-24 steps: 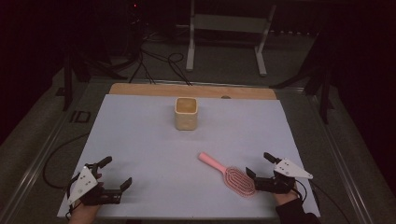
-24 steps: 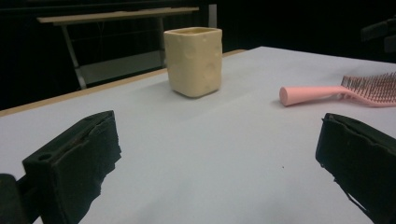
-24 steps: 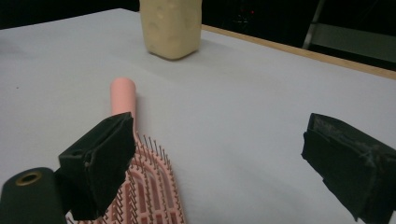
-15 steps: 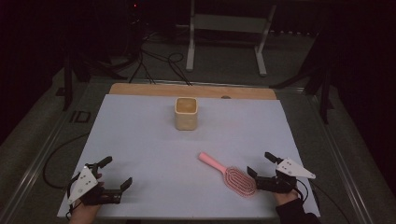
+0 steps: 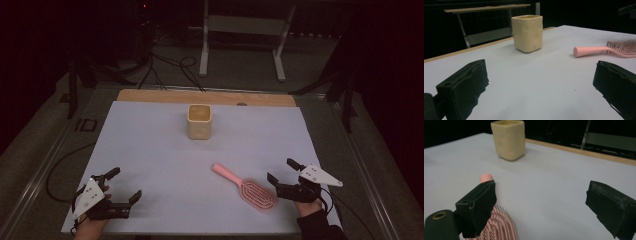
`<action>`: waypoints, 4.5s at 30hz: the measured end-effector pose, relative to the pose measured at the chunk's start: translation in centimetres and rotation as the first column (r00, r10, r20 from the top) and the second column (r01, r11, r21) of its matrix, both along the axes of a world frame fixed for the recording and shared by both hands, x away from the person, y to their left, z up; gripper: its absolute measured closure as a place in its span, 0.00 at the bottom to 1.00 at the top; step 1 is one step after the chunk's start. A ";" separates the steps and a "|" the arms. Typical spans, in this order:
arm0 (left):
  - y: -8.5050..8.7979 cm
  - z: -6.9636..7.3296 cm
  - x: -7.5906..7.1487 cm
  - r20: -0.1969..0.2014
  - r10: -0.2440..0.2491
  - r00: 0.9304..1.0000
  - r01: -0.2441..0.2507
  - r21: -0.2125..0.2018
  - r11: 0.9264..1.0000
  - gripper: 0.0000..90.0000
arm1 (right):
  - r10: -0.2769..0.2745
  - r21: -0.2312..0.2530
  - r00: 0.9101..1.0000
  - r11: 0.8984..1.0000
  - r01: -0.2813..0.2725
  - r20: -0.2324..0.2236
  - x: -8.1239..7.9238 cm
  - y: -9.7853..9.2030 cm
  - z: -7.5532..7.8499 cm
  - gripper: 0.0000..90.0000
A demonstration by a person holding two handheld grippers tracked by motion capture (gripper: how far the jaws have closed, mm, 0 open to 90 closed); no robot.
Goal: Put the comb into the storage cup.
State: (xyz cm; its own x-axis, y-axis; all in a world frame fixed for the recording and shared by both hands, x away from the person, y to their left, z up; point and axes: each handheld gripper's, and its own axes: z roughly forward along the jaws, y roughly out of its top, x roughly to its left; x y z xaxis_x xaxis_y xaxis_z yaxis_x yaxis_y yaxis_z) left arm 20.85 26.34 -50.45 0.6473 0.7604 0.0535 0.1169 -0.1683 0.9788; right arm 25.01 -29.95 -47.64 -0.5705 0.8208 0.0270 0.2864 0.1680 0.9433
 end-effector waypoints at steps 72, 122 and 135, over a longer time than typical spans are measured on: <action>0.1 0.1 0.0 0.011 -0.003 1.000 0.003 -0.002 1.000 0.00 | 0.491 -0.453 0.736 0.583 -0.675 -0.466 11.0 11.3 -1.2 1.00; -0.1 0.1 0.1 0.011 -0.008 1.000 0.008 -0.003 1.000 0.00 | 0.234 -0.466 0.836 0.741 -0.484 -0.496 10.0 -1.8 -1.7 1.00; -0.2 0.1 0.1 0.009 -0.010 1.000 0.010 -0.005 1.000 0.00 | 0.190 -0.440 0.839 0.780 -0.444 -0.510 4.7 -5.2 -1.8 1.00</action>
